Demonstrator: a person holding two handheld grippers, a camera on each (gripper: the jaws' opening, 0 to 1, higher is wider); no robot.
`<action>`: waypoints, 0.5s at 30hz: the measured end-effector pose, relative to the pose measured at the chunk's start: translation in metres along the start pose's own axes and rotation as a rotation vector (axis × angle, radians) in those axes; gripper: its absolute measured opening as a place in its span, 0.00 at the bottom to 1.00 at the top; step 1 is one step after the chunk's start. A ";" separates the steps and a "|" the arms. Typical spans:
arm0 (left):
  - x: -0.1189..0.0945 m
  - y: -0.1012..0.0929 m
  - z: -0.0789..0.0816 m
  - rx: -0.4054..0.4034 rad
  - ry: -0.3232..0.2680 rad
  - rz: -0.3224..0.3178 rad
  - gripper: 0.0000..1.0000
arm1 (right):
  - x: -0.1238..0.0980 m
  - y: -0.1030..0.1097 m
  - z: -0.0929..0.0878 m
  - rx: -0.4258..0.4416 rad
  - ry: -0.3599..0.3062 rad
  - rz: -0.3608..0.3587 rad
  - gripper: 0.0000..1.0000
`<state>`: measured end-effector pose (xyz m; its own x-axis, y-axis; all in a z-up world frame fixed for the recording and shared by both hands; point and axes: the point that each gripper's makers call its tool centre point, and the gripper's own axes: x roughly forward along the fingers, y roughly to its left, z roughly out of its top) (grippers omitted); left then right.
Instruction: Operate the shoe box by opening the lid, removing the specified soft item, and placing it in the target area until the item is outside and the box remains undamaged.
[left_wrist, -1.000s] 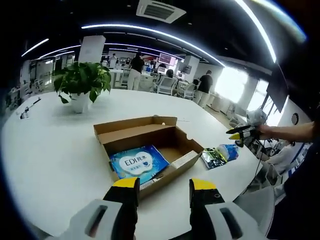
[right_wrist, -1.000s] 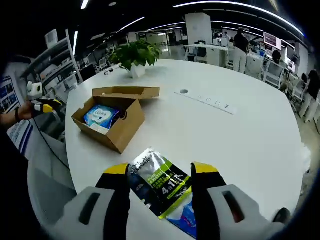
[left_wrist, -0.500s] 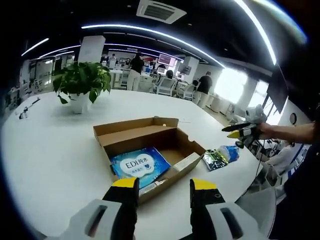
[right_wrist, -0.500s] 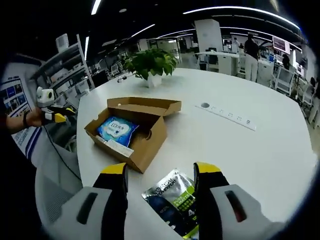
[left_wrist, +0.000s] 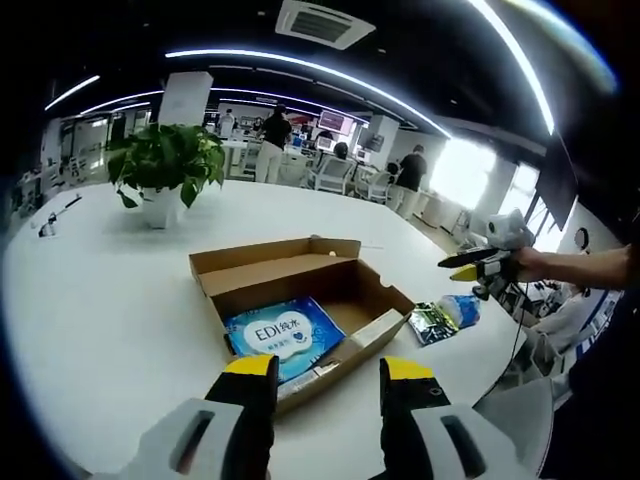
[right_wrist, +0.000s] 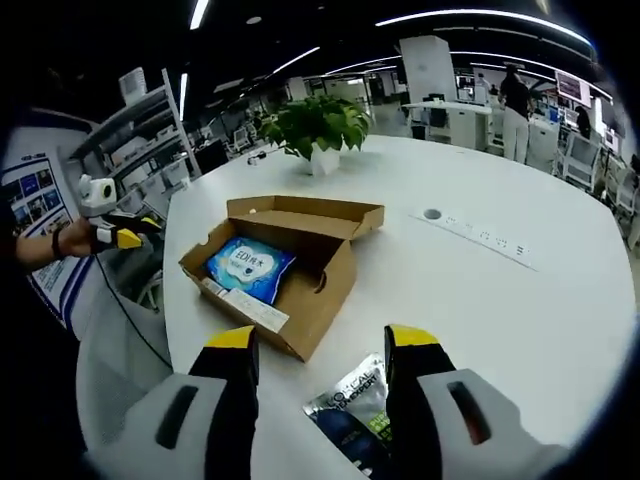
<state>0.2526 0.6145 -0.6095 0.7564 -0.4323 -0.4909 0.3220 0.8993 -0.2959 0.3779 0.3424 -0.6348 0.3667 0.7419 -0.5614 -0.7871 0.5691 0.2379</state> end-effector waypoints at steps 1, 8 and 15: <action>0.001 0.000 0.000 -0.001 0.000 -0.002 0.41 | 0.006 0.005 0.003 -0.003 0.000 0.010 0.47; 0.005 -0.001 0.003 -0.008 -0.009 -0.009 0.41 | 0.044 0.035 0.019 -0.018 0.001 0.086 0.46; 0.007 -0.001 0.011 -0.006 -0.027 -0.009 0.41 | 0.086 0.059 0.027 -0.031 0.039 0.143 0.44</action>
<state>0.2642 0.6112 -0.6036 0.7686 -0.4381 -0.4663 0.3251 0.8951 -0.3051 0.3761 0.4496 -0.6479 0.2307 0.7996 -0.5544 -0.8452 0.4470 0.2931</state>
